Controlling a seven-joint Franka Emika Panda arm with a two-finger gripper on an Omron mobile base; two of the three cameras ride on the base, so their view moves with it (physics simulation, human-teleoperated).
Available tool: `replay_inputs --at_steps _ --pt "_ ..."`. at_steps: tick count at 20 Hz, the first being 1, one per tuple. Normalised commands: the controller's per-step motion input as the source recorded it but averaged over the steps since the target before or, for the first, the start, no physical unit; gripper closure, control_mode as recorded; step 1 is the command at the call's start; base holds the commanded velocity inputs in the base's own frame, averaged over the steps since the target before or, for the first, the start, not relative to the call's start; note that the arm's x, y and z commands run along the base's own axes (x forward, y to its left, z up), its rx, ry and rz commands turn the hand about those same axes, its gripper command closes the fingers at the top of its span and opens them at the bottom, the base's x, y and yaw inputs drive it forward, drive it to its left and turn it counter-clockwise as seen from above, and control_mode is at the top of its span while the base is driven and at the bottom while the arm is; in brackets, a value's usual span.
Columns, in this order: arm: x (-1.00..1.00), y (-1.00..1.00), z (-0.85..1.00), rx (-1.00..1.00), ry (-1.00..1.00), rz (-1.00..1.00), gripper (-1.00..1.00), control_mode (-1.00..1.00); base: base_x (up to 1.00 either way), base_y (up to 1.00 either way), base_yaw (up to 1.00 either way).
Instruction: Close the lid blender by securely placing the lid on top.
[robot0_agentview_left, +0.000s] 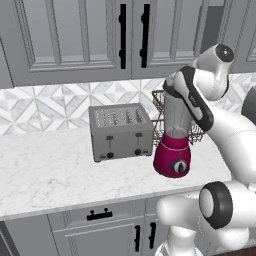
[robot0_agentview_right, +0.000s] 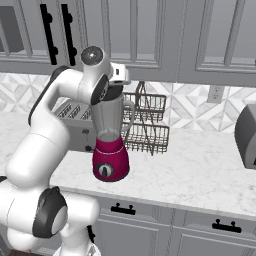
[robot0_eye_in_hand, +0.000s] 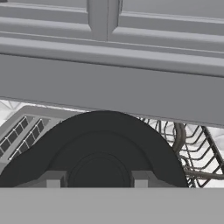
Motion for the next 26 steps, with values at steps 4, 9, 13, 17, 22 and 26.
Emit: replay_inputs --at_steps 4,9,13,17,22,26 --pt "0.0 -0.09 -0.03 0.0 0.0 0.0 1.0 -1.0 0.0 0.0 0.0" --pt "0.0 0.0 0.07 0.0 0.0 0.0 1.0 -1.0 0.0 0.0 0.0" --pt "0.0 0.0 0.35 0.0 0.03 0.0 1.0 -1.0 0.0 0.0 0.0" --pt "-0.01 0.0 0.43 0.0 0.1 0.0 1.0 -1.0 0.0 0.0 0.0" --pt "-0.13 0.0 0.27 0.0 0.13 0.0 1.0 -1.0 0.0 0.0 0.0" --pt "-0.33 0.0 0.06 0.0 0.1 0.0 1.0 -1.0 0.0 0.0 0.0"
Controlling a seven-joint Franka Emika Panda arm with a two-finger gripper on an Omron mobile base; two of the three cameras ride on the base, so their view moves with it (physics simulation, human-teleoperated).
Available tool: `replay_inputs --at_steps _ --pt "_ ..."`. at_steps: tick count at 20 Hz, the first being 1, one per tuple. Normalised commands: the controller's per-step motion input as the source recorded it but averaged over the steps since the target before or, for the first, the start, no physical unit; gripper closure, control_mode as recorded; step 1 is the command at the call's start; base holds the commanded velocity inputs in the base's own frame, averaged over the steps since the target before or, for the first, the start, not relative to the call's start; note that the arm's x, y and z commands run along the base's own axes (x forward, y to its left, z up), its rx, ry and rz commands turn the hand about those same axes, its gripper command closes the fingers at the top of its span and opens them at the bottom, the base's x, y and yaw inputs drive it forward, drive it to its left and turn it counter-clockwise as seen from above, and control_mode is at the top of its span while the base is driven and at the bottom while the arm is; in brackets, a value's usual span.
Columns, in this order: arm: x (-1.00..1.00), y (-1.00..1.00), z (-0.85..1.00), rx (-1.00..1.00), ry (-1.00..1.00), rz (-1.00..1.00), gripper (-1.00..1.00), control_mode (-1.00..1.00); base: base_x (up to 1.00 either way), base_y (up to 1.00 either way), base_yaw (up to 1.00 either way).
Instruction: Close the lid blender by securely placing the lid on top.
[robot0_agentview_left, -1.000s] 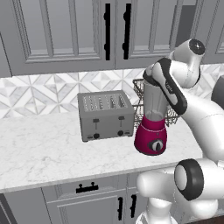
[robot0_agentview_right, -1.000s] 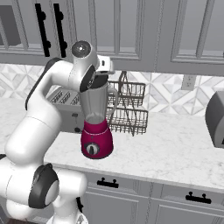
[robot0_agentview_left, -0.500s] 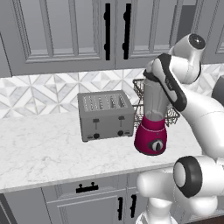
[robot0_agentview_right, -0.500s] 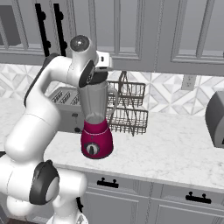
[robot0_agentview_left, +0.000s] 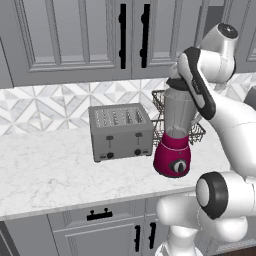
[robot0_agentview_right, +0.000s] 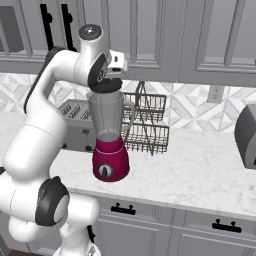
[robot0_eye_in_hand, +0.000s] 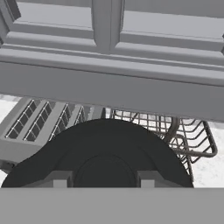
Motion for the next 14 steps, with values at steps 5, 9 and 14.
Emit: replay_inputs --at_steps 5,9,14 --pt "-0.21 0.0 -0.02 0.0 0.01 0.0 1.0 -1.0 0.0 0.0 0.0" --pt "0.01 0.0 -0.14 0.0 -0.03 0.0 1.0 -1.0 0.0 0.0 0.0" --pt "0.03 0.0 -0.18 0.0 -0.02 0.0 1.0 -1.0 0.0 0.0 0.0"
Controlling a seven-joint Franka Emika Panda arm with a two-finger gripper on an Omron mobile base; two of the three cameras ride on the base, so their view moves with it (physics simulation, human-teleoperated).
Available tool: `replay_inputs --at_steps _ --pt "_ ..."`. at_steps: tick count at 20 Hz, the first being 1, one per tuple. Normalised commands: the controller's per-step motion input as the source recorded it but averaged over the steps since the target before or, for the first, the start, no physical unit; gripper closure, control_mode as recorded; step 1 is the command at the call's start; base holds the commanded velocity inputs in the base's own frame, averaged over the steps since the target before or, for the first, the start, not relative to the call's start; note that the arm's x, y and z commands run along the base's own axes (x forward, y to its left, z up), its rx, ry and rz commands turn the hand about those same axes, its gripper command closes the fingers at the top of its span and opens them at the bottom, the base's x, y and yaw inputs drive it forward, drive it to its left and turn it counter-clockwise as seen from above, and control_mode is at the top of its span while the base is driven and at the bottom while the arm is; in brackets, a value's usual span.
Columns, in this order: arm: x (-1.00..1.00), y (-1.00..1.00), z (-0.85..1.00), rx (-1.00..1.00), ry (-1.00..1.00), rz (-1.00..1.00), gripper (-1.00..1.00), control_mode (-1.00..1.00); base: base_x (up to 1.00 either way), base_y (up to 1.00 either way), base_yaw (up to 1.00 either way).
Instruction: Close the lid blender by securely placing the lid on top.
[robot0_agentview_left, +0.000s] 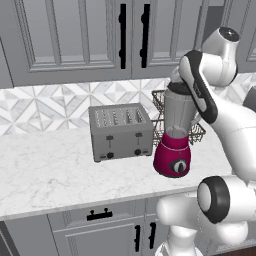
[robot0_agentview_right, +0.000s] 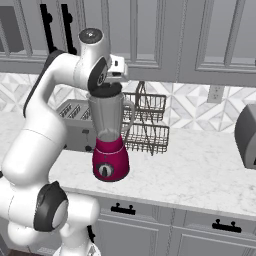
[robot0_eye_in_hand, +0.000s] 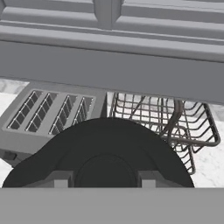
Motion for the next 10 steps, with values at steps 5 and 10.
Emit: replay_inputs --at_steps 5,10 --pt "0.0 0.0 -0.16 0.0 -0.01 0.0 1.0 -1.0 0.0 0.0 0.0" --pt "0.01 0.02 -0.1 0.0 -0.01 0.0 1.0 -1.0 0.0 0.0 0.0"
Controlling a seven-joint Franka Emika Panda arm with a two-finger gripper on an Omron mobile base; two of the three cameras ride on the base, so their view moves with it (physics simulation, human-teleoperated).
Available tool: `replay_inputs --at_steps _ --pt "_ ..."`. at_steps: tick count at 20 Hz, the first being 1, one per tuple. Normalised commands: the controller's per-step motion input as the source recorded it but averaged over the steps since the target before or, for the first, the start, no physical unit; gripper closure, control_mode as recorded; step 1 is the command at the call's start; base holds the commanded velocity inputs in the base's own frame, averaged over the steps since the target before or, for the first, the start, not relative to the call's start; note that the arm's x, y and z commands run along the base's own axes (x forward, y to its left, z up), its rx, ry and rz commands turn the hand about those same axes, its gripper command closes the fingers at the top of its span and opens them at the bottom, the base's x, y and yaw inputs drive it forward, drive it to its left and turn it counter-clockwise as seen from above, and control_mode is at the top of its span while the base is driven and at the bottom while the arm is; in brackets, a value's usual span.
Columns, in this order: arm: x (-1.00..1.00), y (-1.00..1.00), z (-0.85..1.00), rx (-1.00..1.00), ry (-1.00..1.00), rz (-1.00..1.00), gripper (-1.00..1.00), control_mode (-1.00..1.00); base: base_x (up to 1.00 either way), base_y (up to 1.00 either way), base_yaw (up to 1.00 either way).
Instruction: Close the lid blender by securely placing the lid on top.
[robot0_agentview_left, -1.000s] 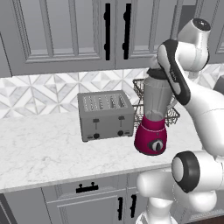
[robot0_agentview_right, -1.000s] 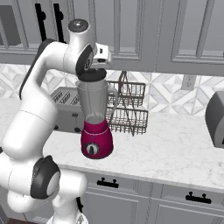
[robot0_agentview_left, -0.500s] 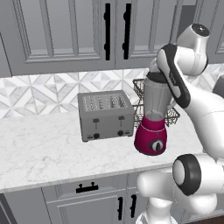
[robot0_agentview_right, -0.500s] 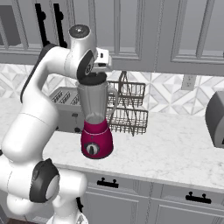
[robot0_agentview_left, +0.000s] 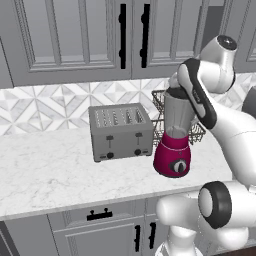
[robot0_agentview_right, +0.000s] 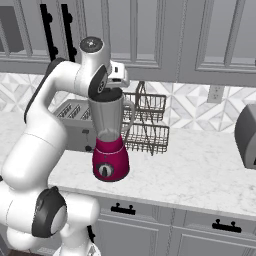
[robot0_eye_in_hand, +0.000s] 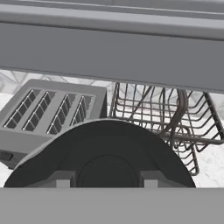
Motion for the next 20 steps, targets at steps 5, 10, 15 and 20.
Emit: replay_inputs --at_steps 5,10,15,20 --pt "0.18 0.06 0.0 0.0 0.0 0.0 1.0 -1.0 0.0 0.0 0.0" --pt "0.09 0.1 0.0 0.0 -0.02 0.0 1.0 -1.0 0.0 0.0 0.0" --pt "0.01 0.05 -0.02 0.0 -0.06 0.0 1.0 -1.0 0.0 0.0 0.0" --pt "0.0 0.0 -0.22 0.0 -0.18 0.0 1.0 -1.0 0.0 0.0 0.0"
